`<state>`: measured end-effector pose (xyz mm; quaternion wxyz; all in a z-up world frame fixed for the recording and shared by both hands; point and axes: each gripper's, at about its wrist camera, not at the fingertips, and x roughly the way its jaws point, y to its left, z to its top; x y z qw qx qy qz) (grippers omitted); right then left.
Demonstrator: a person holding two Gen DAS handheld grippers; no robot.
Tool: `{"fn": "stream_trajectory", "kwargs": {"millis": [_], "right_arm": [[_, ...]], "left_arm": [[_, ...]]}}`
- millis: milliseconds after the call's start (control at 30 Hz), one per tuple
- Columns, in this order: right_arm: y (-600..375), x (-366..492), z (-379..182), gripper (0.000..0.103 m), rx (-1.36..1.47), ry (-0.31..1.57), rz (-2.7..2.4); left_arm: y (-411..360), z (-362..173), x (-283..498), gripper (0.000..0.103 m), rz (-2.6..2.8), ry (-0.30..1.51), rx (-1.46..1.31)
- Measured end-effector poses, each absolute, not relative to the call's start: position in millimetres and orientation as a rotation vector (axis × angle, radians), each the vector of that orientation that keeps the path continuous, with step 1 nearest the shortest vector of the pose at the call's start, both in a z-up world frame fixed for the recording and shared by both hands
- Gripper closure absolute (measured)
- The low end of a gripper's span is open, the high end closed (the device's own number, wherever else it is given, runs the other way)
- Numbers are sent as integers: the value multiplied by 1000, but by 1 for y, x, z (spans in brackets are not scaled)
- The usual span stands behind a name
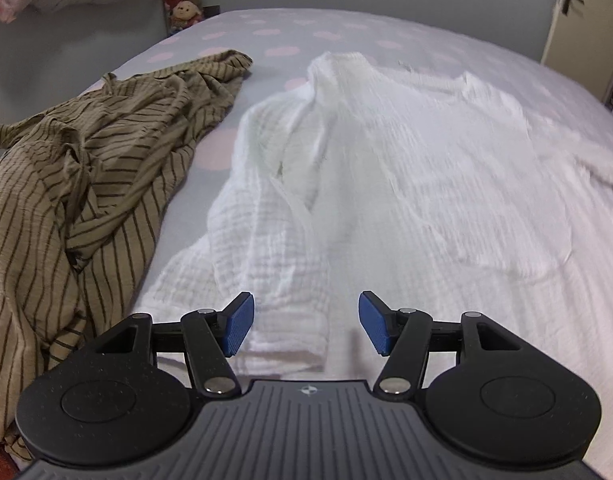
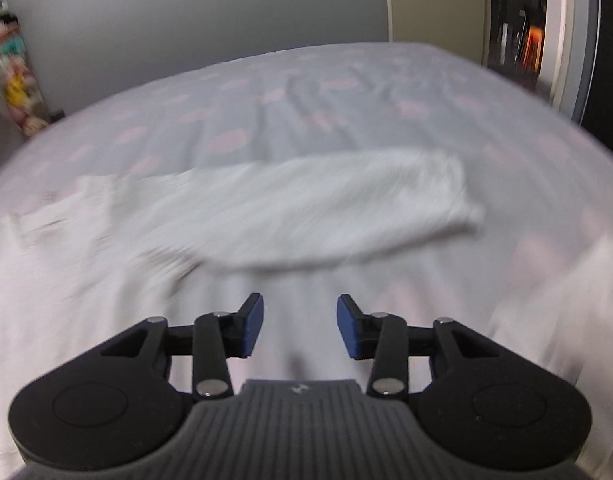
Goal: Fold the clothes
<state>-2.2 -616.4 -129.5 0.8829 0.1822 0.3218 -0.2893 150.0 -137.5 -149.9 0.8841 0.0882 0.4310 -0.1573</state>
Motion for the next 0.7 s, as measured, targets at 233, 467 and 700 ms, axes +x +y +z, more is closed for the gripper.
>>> {"fn": "stream_trajectory", "kwargs": {"millis": [233,467,700], "right_arm": [[-549,-24,-151,45,266,574,-582],[-547,-23,-158,45,186,546,-596],[-547,-17,-168,45,161,586,-595]], "left_arm": [[-126,-151,160,81,-302,904,155],[-100,-110,180,95,-279,839,55],[-70,-40,235,96,-227,768,29]]}}
